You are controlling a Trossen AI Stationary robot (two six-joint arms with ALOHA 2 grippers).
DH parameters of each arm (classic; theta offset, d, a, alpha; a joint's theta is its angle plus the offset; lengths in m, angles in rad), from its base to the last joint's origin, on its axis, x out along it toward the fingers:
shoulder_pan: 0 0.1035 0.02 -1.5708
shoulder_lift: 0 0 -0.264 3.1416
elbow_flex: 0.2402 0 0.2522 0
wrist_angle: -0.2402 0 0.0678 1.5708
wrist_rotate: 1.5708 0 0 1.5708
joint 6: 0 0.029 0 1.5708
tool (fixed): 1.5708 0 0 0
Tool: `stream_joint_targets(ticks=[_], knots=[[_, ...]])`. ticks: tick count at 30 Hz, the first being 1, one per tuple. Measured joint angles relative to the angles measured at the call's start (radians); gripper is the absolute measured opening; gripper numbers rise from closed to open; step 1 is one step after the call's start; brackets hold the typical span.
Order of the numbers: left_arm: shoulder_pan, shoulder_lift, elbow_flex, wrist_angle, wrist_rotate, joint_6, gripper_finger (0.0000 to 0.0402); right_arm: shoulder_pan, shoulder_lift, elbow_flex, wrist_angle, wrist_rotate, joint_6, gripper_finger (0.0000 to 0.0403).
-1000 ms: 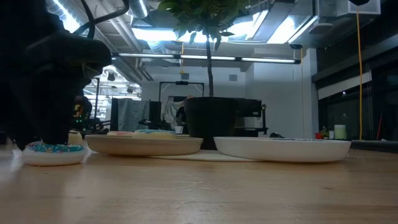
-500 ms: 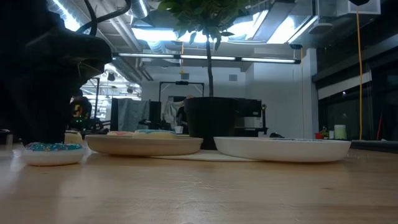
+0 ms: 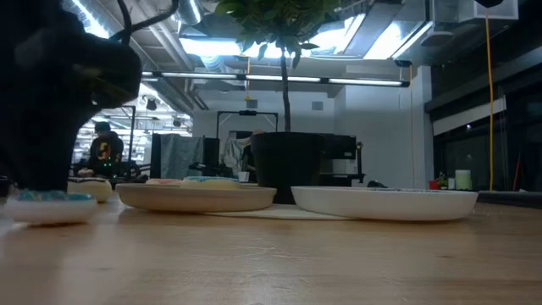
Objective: Pick & Place donuts
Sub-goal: Put the small blue donut on the white plate
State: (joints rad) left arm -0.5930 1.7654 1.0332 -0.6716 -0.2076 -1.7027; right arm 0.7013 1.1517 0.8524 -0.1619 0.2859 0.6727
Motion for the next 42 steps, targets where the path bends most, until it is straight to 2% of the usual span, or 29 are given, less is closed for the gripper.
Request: stream_joint_targets(ticks=[11, 22, 28, 36, 42], knots=[[-0.01, -0.107, 0.0, 0.005, 0.01, 0.097, 0.0031, 0.0, 0.0, 0.0, 0.0, 0.0, 0.0, 0.0121], [-0.069, -0.253, 0.001, 0.006, 0.021, 0.247, 0.0031, 0.0, 0.0, 0.0, 0.0, 0.0, 0.0, 0.0121], [-0.087, -0.295, 0.008, -0.006, 0.072, 0.357, 0.0031, 0.0, 0.0, 0.0, 0.0, 0.0, 0.0, 0.0121], [-0.071, -0.255, 0.173, -0.189, 0.064, 0.474, 0.0031, 0.0, 0.0, 0.0, 0.0, 0.0, 0.0, 0.0121], [-0.038, -0.164, 0.31, -0.229, 0.06, 0.521, 0.0031, 0.0, 0.0, 0.0, 0.0, 0.0, 0.0, 0.0121]])
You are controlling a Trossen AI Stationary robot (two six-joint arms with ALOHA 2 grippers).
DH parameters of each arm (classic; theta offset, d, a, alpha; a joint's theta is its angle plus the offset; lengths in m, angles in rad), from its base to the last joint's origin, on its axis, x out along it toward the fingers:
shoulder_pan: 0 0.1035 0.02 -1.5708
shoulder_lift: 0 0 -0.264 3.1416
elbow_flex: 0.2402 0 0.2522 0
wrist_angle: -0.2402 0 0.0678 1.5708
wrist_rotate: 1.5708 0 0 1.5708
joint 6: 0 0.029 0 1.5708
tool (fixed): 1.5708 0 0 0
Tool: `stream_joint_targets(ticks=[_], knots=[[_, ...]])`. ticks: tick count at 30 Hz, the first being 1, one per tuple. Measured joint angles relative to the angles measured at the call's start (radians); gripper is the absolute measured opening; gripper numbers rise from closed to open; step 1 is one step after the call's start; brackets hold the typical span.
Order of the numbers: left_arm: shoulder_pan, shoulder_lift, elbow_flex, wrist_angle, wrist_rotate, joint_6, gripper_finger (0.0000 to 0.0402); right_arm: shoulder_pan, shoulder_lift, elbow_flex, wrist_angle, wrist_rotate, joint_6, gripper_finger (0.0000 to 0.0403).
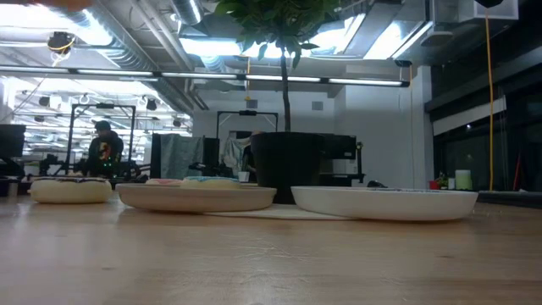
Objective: Pick & Place donuts
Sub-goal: Put the small blue donut on the white plate
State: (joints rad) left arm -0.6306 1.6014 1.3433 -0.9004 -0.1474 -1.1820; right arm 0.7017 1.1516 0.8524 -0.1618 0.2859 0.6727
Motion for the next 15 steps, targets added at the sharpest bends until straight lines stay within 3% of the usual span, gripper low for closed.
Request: stream_joint_targets(ticks=[15], knots=[[0.099, 0.295, 0.407, -0.064, -0.018, 0.068, 0.0031, 0.0, 0.0, 0.0, 0.0, 0.0, 0.0, 0.0121]])
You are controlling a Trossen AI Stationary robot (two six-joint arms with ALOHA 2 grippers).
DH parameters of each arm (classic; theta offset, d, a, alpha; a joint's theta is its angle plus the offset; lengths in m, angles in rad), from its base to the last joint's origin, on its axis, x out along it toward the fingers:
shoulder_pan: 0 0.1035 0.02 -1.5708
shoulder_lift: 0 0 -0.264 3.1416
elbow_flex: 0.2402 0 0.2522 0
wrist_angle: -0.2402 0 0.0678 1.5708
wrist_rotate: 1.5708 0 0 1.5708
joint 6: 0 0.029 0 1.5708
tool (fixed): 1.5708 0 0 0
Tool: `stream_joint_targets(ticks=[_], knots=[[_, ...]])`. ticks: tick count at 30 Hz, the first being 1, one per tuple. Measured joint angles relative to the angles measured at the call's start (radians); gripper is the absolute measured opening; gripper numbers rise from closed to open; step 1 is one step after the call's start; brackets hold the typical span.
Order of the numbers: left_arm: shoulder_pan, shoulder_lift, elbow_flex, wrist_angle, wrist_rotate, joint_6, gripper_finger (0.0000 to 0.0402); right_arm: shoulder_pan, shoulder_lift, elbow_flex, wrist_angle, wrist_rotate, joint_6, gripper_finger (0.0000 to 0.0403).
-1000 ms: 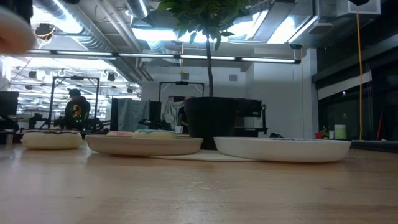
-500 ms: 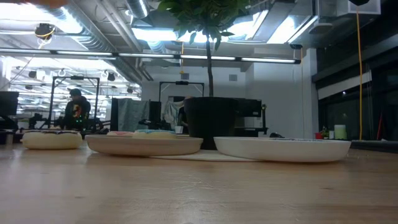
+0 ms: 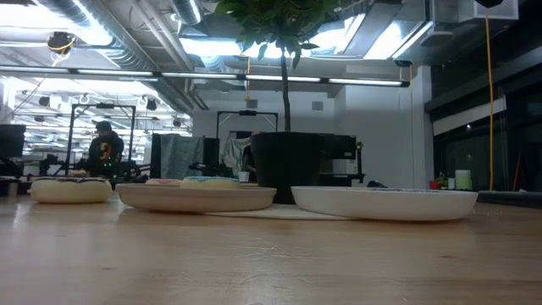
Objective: Pick & Place donuts
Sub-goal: Put the small blue donut on the white plate
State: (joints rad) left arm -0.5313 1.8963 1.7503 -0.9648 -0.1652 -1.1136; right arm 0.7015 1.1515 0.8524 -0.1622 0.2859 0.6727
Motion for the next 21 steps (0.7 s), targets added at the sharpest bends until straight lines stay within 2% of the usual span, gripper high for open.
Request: stream_joint_targets(ticks=[9, 13, 21], knots=[[0.072, 0.182, 0.24, -0.001, 0.012, 0.037, 0.0027, 0.0, 0.0, 0.0, 0.001, 0.0, 0.0, 0.0121], [0.093, 0.238, 0.285, 0.006, 0.029, 0.037, 0.0013, 0.0, 0.0, 0.0, 0.0, 0.0, 0.0, 0.0121], [0.102, 0.25, 0.29, -0.001, -0.014, 0.026, 0.0009, 0.0, 0.0, 0.0, 0.0, 0.0, 0.0, 0.0121]])
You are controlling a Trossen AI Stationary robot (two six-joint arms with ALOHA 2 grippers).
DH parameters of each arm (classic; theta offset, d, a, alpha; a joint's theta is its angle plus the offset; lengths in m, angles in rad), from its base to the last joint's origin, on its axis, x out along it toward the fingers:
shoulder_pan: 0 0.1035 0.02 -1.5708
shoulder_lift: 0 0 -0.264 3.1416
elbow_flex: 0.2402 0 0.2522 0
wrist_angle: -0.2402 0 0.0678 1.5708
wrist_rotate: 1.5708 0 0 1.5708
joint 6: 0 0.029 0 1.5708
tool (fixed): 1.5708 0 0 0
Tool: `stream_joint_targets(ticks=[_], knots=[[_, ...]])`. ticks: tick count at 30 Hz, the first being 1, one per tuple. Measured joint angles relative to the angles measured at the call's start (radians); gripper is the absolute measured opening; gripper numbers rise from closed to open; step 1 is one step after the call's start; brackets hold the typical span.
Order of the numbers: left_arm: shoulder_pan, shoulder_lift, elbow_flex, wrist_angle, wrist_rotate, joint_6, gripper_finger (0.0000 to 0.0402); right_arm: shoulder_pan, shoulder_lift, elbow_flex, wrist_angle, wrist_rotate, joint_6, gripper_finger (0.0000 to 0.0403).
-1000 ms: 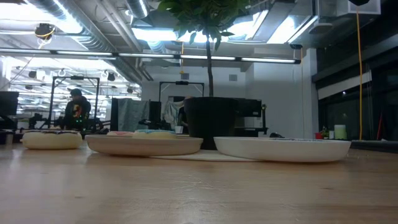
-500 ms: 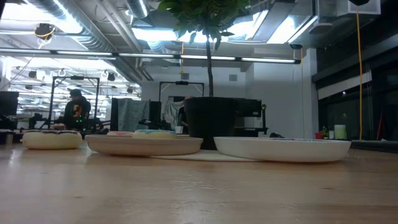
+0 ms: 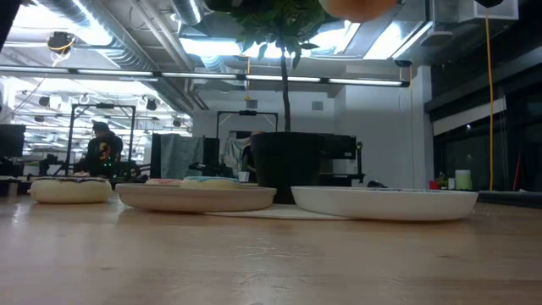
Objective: Pick & Place donuts
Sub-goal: Put the small blue donut on the white plate
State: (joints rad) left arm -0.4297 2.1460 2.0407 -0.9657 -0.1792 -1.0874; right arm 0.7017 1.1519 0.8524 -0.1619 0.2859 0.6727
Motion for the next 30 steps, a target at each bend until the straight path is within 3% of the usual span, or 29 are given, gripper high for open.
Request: stream_joint_targets(ticks=[20, 30], knots=[[-0.002, 0.0, 0.0, 0.001, 0.007, -0.06, 0.0008, 0.0, 0.001, 0.0, 0.02, 0.004, 0.007, 0.0121], [-0.002, -0.007, 0.0, -0.005, -0.066, -0.069, 0.0008, -0.014, 0.002, 0.0, 0.047, 0.006, 0.335, 0.0121]])
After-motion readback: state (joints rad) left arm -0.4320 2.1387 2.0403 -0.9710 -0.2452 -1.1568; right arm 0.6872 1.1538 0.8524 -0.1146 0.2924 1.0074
